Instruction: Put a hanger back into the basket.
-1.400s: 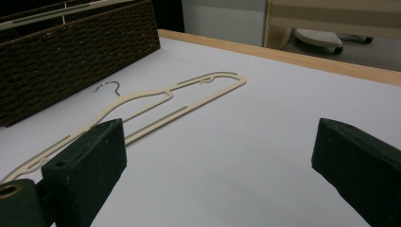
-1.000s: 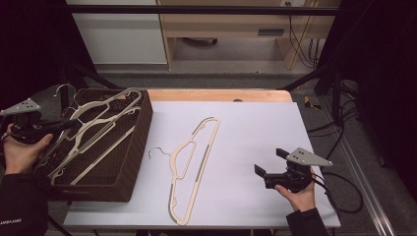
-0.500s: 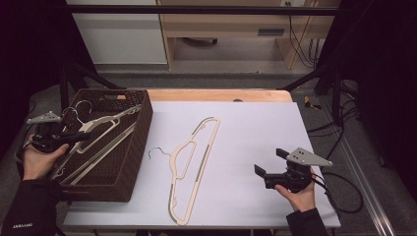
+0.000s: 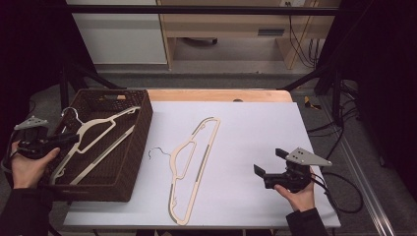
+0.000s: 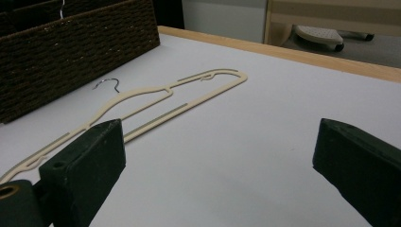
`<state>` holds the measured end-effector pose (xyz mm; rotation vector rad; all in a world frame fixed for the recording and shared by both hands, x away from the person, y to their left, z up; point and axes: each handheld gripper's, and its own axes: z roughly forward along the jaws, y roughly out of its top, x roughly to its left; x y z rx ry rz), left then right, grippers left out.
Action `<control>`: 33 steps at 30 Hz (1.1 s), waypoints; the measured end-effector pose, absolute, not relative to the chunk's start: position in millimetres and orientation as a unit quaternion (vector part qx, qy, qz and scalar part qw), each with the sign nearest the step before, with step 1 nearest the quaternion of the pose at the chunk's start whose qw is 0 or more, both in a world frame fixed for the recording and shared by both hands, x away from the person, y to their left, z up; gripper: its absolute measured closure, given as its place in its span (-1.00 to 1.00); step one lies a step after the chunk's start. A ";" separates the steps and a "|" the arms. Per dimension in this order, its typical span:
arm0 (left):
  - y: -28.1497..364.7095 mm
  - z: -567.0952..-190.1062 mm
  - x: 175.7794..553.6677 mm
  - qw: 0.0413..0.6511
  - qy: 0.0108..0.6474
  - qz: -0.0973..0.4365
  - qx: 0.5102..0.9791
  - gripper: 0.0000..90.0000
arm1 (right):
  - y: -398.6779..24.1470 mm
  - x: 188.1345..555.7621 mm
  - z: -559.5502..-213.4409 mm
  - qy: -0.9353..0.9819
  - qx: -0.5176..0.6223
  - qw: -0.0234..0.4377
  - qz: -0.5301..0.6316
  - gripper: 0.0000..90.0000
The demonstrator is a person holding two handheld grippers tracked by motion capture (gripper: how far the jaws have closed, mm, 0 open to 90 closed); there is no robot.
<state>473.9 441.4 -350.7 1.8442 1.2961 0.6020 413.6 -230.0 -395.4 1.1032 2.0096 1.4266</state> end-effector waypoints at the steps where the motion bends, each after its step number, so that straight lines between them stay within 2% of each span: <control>1: 438.9 -349.0 470.1 0.399 0.506 0.246 0.725 0.26 | -229.9 413.6 -395.4 0.726 0.399 0.219 0.515 -0.92; 8: 410.3 -338.3 450.8 0.451 0.468 0.266 0.712 -0.15 | -231.6 413.4 -394.1 0.723 0.398 0.220 0.519 -0.93; 18: 348.3 -336.9 430.5 0.503 0.417 0.248 0.715 -0.64 | -232.6 411.7 -391.5 0.718 0.400 0.222 0.525 -0.93; 27: 295.3 -346.7 423.4 0.516 0.390 0.226 0.728 -0.84 | -232.2 412.5 -392.0 0.718 0.402 0.221 0.524 -0.94; 33: 266.8 -355.3 419.2 0.512 0.372 0.220 0.742 -0.85 | -234.8 412.4 -390.4 0.715 0.401 0.225 0.527 -0.95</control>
